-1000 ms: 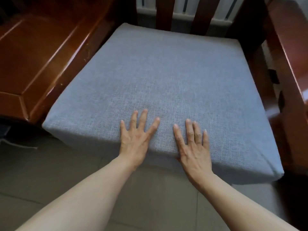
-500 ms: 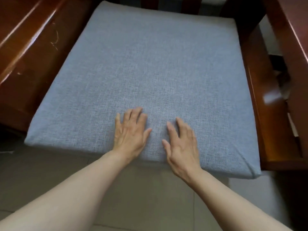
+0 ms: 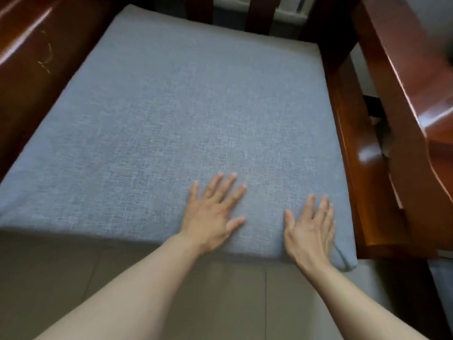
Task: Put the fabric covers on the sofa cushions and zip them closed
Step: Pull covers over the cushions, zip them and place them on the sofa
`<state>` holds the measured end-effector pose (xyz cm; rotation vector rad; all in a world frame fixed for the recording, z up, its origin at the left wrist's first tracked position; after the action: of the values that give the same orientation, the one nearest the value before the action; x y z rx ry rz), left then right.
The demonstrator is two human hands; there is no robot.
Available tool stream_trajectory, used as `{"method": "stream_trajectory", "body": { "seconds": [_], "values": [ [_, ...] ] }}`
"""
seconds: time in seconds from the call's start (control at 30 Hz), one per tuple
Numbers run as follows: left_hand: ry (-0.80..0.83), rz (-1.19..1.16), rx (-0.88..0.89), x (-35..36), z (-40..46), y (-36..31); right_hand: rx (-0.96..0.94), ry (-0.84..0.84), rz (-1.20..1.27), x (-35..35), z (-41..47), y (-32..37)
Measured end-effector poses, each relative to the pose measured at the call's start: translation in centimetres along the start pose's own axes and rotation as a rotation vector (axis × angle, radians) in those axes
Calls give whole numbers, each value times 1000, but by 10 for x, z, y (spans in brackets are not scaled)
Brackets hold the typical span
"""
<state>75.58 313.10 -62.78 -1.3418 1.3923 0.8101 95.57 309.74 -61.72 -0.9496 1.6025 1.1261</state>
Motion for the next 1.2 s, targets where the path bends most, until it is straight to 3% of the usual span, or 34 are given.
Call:
{"method": "stream_trajectory", "body": {
  "seconds": [0.1,0.23,0.37,0.47,0.53,0.6,0.63,0.7,0.83,1.2],
  "values": [
    [-28,-75,-326,-10,-5,91,-217,141,-17,18,22,84],
    [-65,-166,-611,-19,-37,184,-609,238,-87,54,-1,203],
    [5,-286,-779,-12,-88,236,-898,374,-109,83,-76,261],
    [110,-239,-818,-17,-127,243,-1077,492,-64,78,-124,276],
    [82,-200,-886,-27,-145,237,-1014,251,-81,61,-125,270],
    [15,-219,-941,-38,-156,222,-666,98,-104,39,-107,243],
    [1,-242,-938,-40,-158,211,-521,92,-166,31,-100,226],
    [-29,-142,-799,-36,-149,189,-429,129,-330,28,-85,194],
    [13,83,-437,-24,-101,150,-530,240,-468,34,-62,172],
    [-16,140,-467,-12,-61,139,-641,163,-462,52,-39,168]
  ]
}}
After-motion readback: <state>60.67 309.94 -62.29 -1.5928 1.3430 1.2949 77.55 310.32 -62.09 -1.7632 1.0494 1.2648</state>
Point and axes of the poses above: each hand's wrist, its own z-axis towards the middle knuckle, its own x-axis out of the palm, y = z × x, the point moved 6 cm from there along z, towards the middle knuckle, and after that the axes turned 11 degrees about -x, right-handed, at the moved point
